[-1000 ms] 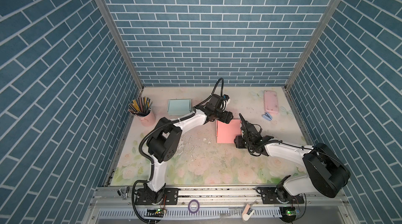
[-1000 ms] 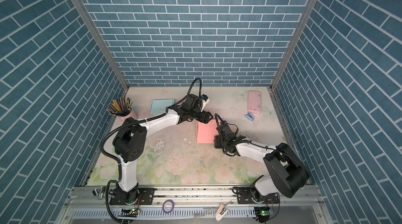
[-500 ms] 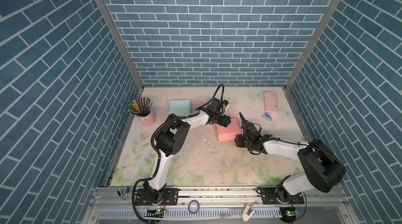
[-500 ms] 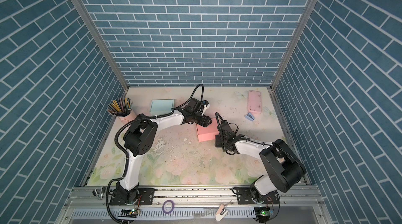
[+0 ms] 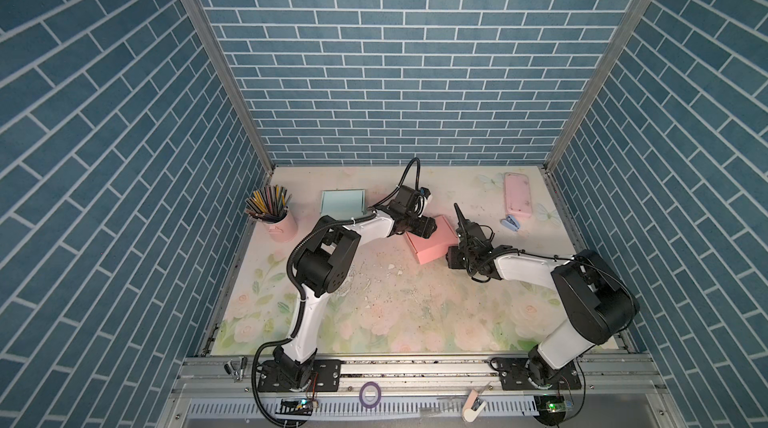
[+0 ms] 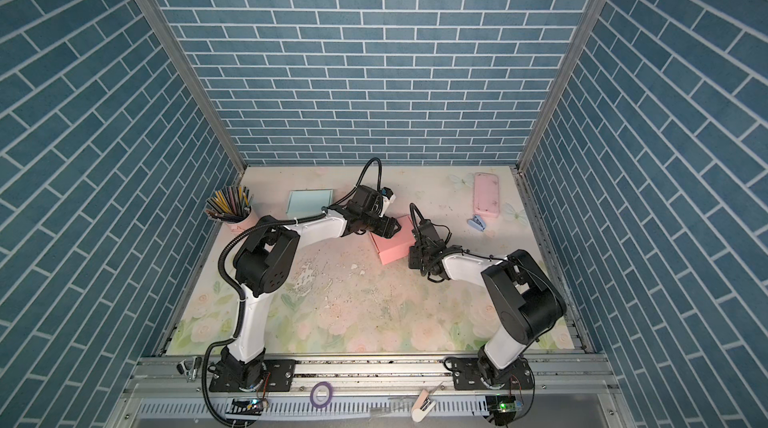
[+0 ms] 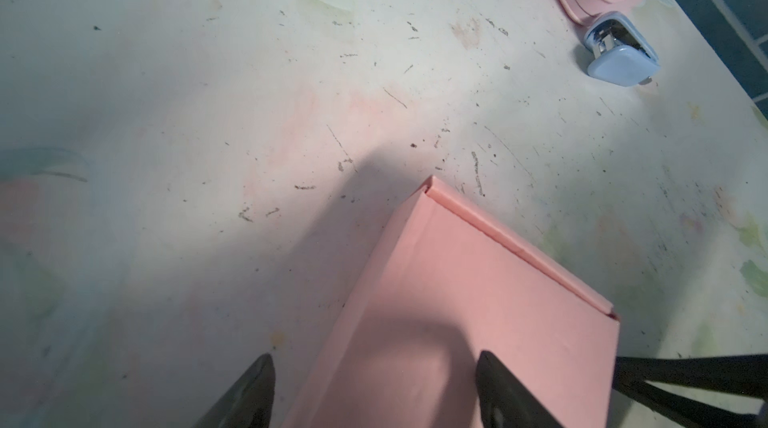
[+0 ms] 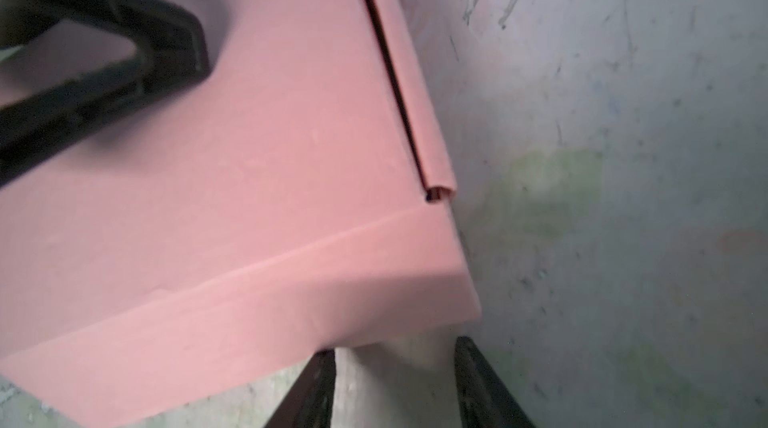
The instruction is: Fold the paper box
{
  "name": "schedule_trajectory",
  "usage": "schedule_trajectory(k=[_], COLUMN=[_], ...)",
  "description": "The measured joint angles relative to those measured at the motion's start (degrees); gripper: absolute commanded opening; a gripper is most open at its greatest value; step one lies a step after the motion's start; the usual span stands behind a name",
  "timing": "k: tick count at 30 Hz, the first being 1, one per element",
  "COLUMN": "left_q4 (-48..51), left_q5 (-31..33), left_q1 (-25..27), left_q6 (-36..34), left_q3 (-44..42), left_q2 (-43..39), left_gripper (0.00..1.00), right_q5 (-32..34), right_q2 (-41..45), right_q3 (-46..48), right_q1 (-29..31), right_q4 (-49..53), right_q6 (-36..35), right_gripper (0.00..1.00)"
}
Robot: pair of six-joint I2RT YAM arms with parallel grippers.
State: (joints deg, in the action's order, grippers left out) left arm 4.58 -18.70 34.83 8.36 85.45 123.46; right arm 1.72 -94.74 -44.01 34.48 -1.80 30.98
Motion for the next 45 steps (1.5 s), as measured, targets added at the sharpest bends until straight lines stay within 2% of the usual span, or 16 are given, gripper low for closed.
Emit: schedule_trajectory(k=[6,18,28,32,36,41,45], left_q4=[-0.2,-0.9,-2.5,-2.4,-1.6,0.9,1.1], left_q5=[-1.0,-4.9,-5.4,-9.4,-12.5,-12.5,-12.5], left_q1=[-0.5,-2.6,-4.5,-4.5,-4.6,-5.2,-5.3], left_q6=[0.3,2.4,2.4,3.4,3.6,2.4,2.5], left_q3=[-0.3,-0.9,-2.0,-2.7,-4.1,-4.5,-5.4], left_q2=[0.0,0.1,0.0,0.0,-0.3,-1.9,-4.0], left_gripper=[0.76,0.75,0.75,0.75,0.76,0.76,0.77], right_q5=[-1.5,-3.0,-1.9,-4.6,-5.9,-6.3,-6.2], right_q2=[-3.8,-7.0,-8.1,-1.6,9.0,23.5,27.2], right_q3=[-3.5,-3.8,-5.0,2.9,11.4,16.4,15.0], right_q1=[-0.2,-0.2,4.8,7.0,6.6,-1.6,-7.2], right_q4=[-1.9,-9.8,-10.1,-12.1,-8.3,-2.2,0.4], right_q6=[-0.4,0.3,1.3,3.4,4.8,5.2,4.5], right_gripper=[0.47,0.46,0.45,0.46,0.46,0.44,0.41])
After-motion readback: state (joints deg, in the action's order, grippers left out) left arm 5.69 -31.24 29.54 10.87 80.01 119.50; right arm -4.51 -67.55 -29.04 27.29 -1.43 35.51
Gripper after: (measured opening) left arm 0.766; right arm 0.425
